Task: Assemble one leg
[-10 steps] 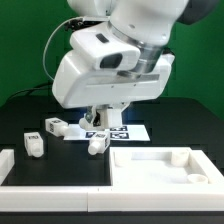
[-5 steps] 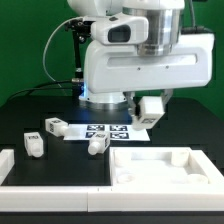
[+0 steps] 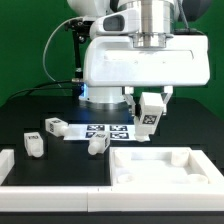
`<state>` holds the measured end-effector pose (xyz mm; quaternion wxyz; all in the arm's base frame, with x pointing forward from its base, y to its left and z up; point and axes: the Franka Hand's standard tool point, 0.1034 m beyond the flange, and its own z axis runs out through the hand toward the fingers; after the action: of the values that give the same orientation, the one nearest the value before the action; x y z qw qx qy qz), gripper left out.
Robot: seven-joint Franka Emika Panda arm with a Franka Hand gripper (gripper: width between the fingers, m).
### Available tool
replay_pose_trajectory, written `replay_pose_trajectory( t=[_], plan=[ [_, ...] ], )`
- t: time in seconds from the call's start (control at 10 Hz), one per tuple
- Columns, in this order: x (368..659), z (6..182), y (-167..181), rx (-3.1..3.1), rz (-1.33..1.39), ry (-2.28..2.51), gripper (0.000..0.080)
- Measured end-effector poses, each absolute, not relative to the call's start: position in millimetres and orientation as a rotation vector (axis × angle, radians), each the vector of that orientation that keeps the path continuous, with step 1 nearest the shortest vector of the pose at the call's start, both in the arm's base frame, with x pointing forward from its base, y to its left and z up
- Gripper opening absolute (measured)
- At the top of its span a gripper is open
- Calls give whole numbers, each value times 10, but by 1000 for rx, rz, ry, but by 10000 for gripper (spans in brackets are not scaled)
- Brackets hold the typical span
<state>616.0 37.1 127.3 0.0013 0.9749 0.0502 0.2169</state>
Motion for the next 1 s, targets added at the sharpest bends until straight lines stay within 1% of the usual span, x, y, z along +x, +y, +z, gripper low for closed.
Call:
replay_pose_trajectory(
  t=[0.3, 0.4, 0.6, 0.7, 0.8, 0.9, 1.0],
  plan=[
    [6306, 1184, 693, 2947, 1054, 137, 282],
    [6254, 1076, 625, 2945, 1033, 135, 282],
    [6214, 988, 626, 2977, 963, 133, 282],
    [6208, 971, 642, 2979, 964, 129, 282],
    [6180, 886, 754, 2999, 981, 101, 282],
    [6166, 806, 949, 3040, 943, 104, 282],
    [6312, 981, 1063, 3047, 978, 81, 282]
  ],
)
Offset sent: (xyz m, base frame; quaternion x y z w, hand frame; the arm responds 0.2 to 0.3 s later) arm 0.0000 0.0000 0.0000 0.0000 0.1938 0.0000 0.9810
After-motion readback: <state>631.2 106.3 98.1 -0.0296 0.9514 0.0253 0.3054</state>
